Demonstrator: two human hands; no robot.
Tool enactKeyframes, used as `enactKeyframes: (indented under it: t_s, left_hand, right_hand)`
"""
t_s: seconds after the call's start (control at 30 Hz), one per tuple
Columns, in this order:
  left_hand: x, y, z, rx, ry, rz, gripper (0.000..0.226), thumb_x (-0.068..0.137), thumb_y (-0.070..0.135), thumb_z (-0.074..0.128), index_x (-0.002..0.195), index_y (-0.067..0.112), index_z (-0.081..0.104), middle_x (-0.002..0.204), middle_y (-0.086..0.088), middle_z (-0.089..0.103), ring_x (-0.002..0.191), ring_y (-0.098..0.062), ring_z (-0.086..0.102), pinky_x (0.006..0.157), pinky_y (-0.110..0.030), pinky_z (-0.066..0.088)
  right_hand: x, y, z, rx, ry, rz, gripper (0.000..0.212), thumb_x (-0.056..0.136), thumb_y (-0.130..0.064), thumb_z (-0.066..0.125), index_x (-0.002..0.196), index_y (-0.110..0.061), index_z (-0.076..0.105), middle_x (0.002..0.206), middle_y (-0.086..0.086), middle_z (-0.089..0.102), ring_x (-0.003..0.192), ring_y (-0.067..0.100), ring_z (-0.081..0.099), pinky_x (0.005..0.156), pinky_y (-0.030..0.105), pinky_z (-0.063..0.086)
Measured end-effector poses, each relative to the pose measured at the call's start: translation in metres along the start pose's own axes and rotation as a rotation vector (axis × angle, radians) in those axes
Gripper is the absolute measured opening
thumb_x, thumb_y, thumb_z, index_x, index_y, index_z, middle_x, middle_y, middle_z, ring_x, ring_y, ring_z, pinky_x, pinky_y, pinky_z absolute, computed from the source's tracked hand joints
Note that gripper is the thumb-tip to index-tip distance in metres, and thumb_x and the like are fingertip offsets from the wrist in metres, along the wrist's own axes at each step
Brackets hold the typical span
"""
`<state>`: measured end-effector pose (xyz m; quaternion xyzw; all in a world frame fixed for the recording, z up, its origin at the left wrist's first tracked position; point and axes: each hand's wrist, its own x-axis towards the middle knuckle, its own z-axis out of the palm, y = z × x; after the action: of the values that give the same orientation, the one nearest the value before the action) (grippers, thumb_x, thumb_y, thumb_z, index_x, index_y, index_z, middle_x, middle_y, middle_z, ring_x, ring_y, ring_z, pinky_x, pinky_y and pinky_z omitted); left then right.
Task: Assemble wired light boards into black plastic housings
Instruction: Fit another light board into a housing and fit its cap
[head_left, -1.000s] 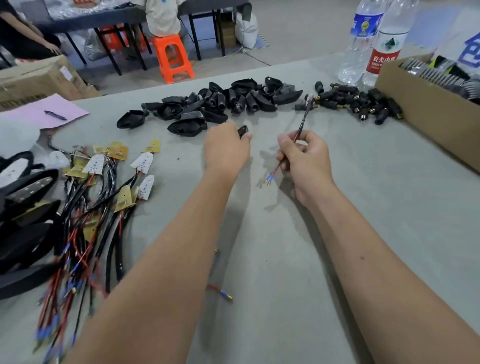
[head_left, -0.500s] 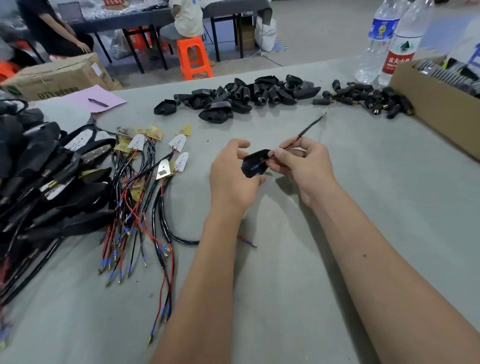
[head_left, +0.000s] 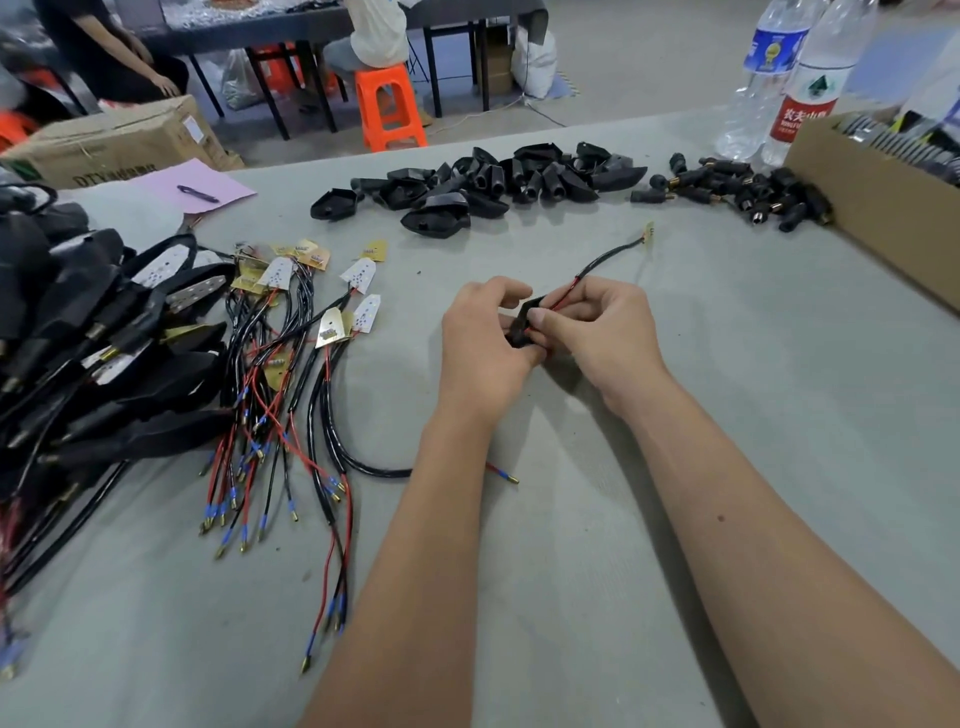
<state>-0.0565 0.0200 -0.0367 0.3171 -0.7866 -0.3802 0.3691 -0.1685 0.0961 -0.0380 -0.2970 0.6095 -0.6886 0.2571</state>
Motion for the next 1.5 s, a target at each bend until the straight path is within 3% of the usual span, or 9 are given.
enactKeyframes:
  t_s: [0.1, 0.17, 0.3, 0.47, 0.57, 0.63, 0.87, 1.3, 1.5]
  left_hand:
    - [0.0, -0.003, -0.007, -0.095, -0.066, -0.127, 0.054, 0.067, 0.005, 0.091, 0.111, 0.024, 0.067, 0.109, 0.004, 0.066, 0.083, -0.006, 0.07, 0.078, -0.019, 0.057]
    - [0.001, -0.006, -0.013, -0.11, -0.082, -0.178, 0.045, 0.067, 0.008, 0.093, 0.103, 0.023, 0.07, 0.101, 0.007, 0.071, 0.078, -0.004, 0.072, 0.077, -0.02, 0.058]
    - [0.004, -0.011, -0.017, -0.146, -0.045, -0.24, 0.028, 0.068, 0.006, 0.092, 0.088, 0.017, 0.075, 0.083, -0.002, 0.077, 0.074, -0.015, 0.075, 0.077, -0.029, 0.061]
    - [0.001, -0.005, -0.005, -0.564, 0.103, -0.368, 0.019, 0.076, -0.003, 0.086, 0.086, 0.003, 0.071, 0.081, -0.014, 0.078, 0.08, -0.029, 0.077, 0.082, -0.037, 0.061]
    - [0.0, 0.003, 0.0, -0.704, 0.078, -0.336, 0.017, 0.079, -0.005, 0.083, 0.088, 0.002, 0.07, 0.081, -0.013, 0.078, 0.078, -0.023, 0.076, 0.076, -0.027, 0.06]
    - [0.0, 0.006, -0.001, -0.692, -0.012, -0.307, 0.017, 0.08, -0.006, 0.081, 0.092, -0.001, 0.07, 0.082, -0.012, 0.078, 0.075, -0.021, 0.075, 0.073, -0.024, 0.059]
    - [0.0, 0.005, -0.021, -0.497, -0.194, -0.277, 0.008, 0.084, 0.005, 0.082, 0.089, 0.009, 0.077, 0.073, -0.006, 0.074, 0.063, -0.016, 0.069, 0.063, -0.023, 0.054]
    - [-0.004, 0.011, -0.036, -0.548, -0.486, -0.233, 0.005, 0.081, 0.014, 0.079, 0.084, 0.017, 0.077, 0.078, -0.006, 0.071, 0.069, -0.014, 0.067, 0.067, -0.022, 0.054]
    - [-0.001, 0.008, -0.037, -0.547, -0.332, -0.302, 0.011, 0.082, 0.012, 0.078, 0.076, 0.02, 0.076, 0.077, -0.006, 0.072, 0.068, -0.015, 0.066, 0.063, -0.023, 0.051]
  right_hand:
    - [0.004, 0.001, 0.0, -0.113, 0.048, 0.007, 0.027, 0.095, -0.024, 0.068, 0.073, -0.01, 0.073, 0.072, 0.007, 0.075, 0.067, 0.025, 0.075, 0.071, 0.04, 0.062]
    - [0.006, 0.002, -0.003, -0.316, 0.109, -0.046, 0.04, 0.1, -0.034, 0.06, 0.073, -0.008, 0.073, 0.072, 0.008, 0.073, 0.06, 0.012, 0.065, 0.061, 0.022, 0.049]
    - [0.005, 0.001, -0.007, -0.627, 0.172, -0.141, 0.03, 0.09, -0.035, 0.073, 0.064, -0.021, 0.069, 0.074, -0.006, 0.058, 0.067, 0.004, 0.053, 0.059, 0.015, 0.032]
    - [0.005, -0.001, -0.008, -0.492, 0.347, -0.067, 0.037, 0.086, -0.049, 0.077, 0.101, -0.019, 0.062, 0.109, 0.001, 0.057, 0.079, 0.005, 0.056, 0.067, 0.01, 0.038]
    - [0.006, -0.008, -0.005, 0.075, 0.168, 0.145, 0.048, 0.095, -0.044, 0.071, 0.124, -0.007, 0.058, 0.112, 0.012, 0.071, 0.065, 0.015, 0.067, 0.054, 0.025, 0.049]
    - [0.005, -0.011, -0.006, 0.321, 0.018, 0.213, 0.045, 0.1, -0.038, 0.066, 0.117, 0.004, 0.064, 0.103, 0.017, 0.076, 0.055, 0.016, 0.059, 0.043, 0.025, 0.042]
    - [0.007, -0.012, -0.012, 0.488, 0.092, 0.229, 0.034, 0.103, -0.038, 0.061, 0.092, -0.006, 0.059, 0.086, 0.011, 0.075, 0.048, 0.013, 0.048, 0.037, 0.02, 0.03]
    - [0.005, -0.017, -0.011, 0.495, 0.14, 0.191, 0.026, 0.107, -0.043, 0.049, 0.115, -0.02, 0.058, 0.076, 0.009, 0.072, 0.052, 0.015, 0.055, 0.042, 0.024, 0.035]
    - [-0.001, -0.021, -0.011, 0.484, 0.064, 0.168, 0.028, 0.107, -0.045, 0.047, 0.12, -0.022, 0.058, 0.083, 0.007, 0.073, 0.066, 0.018, 0.063, 0.05, 0.026, 0.044]
